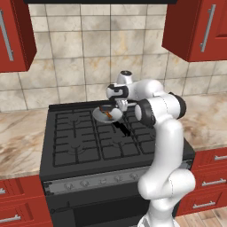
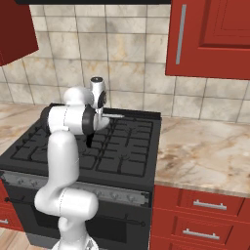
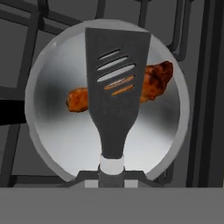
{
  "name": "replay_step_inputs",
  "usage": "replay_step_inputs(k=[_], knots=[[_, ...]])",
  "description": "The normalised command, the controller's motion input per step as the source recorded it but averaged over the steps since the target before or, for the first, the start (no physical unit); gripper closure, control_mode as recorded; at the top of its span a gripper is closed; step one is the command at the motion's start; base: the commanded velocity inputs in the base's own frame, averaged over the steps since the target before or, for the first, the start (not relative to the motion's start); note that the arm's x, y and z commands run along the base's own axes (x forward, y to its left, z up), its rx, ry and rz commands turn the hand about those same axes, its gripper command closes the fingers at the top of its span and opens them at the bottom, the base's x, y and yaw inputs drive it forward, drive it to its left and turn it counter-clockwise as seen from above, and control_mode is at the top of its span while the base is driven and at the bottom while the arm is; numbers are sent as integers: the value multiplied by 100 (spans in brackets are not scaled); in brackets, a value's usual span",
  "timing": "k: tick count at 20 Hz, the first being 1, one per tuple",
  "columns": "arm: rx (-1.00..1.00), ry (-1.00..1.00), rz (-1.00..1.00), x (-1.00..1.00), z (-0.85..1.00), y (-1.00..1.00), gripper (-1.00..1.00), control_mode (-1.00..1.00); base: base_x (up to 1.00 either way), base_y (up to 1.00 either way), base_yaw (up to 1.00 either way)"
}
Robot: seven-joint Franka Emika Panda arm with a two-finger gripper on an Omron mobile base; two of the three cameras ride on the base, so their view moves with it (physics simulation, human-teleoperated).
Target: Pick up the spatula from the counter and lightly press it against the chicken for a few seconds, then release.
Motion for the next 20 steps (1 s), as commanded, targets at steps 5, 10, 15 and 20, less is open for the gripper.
replay_step_inputs(k=[5,10,15,20], knots=[[-2,0,2,19,-6,1,100,-100,0,0,0],[-2,0,2,13,-7,2,100,-100,0,0,0],[-2,0,2,11,-8,8,100,-100,0,0,0],[-2,0,1,9,-9,7,100,-100,0,0,0]])
